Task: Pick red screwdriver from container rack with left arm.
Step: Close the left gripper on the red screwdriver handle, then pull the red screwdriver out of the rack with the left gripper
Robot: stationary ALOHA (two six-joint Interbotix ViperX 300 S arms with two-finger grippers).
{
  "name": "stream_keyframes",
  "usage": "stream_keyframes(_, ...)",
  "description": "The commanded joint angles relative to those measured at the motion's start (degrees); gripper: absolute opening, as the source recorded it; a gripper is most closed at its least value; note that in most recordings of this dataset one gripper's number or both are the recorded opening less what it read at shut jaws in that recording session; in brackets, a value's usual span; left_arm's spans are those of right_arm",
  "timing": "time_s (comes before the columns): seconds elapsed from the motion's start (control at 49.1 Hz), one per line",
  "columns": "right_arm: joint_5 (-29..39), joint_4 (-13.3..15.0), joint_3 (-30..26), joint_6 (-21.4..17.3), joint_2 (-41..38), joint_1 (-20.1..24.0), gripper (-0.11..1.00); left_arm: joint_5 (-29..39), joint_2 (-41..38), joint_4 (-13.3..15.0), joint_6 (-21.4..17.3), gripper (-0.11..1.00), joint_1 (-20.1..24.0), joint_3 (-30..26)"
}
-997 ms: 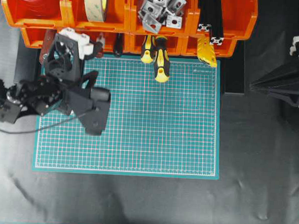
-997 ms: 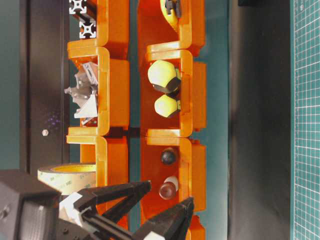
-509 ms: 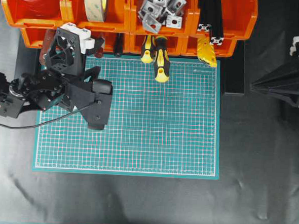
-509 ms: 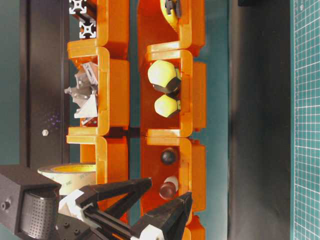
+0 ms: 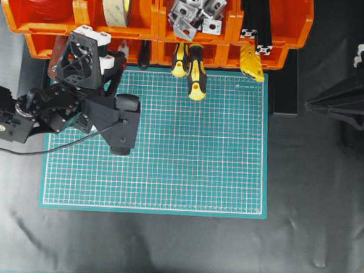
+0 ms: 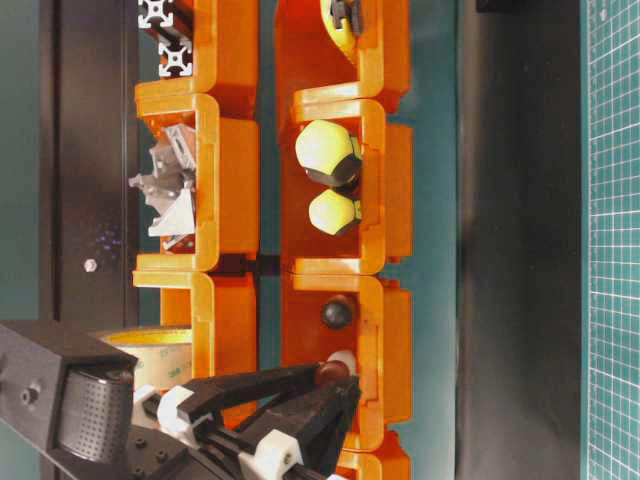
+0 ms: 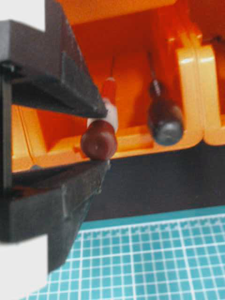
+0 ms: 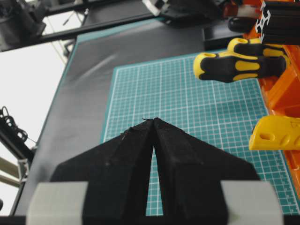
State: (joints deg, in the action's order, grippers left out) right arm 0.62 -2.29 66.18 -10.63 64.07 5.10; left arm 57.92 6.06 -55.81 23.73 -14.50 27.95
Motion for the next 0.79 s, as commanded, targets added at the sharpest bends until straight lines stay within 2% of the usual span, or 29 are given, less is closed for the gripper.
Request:
stream_keyframes(0.0, -0.2, 0.1, -0.7, 0.1, -0.3, 0.0, 0.01, 0.7, 0.5, -0.1, 0.0, 0.31, -1.2, -1.9)
stream_keyframes(0.224, -0.1, 0.1, -0.7, 0.1, 0.1, 0.0, 0.01, 6.4, 0.8, -0.1, -0.2, 0.29, -4.8, -4.6)
stream_keyframes(0.407, -0.2, 0.1, -0.6, 0.0, 0.5, 0.0, 0.01, 12.0, 1.9, -0.1, -0.5, 0.27, -8.3, -9.1)
stream_keyframes(0.651, -0.2, 0.1, -0.4, 0.0, 0.7, 0.0, 0.01, 14.8, 5.1, -0.1, -7.2, 0.26, -15.9, -15.0)
stream_keyframes(0.773, -0.2, 0.1, -0.4, -0.3, 0.8, 0.0, 0.01, 18.5, 6.3, -0.1, -9.2, 0.26, -20.6, -17.3)
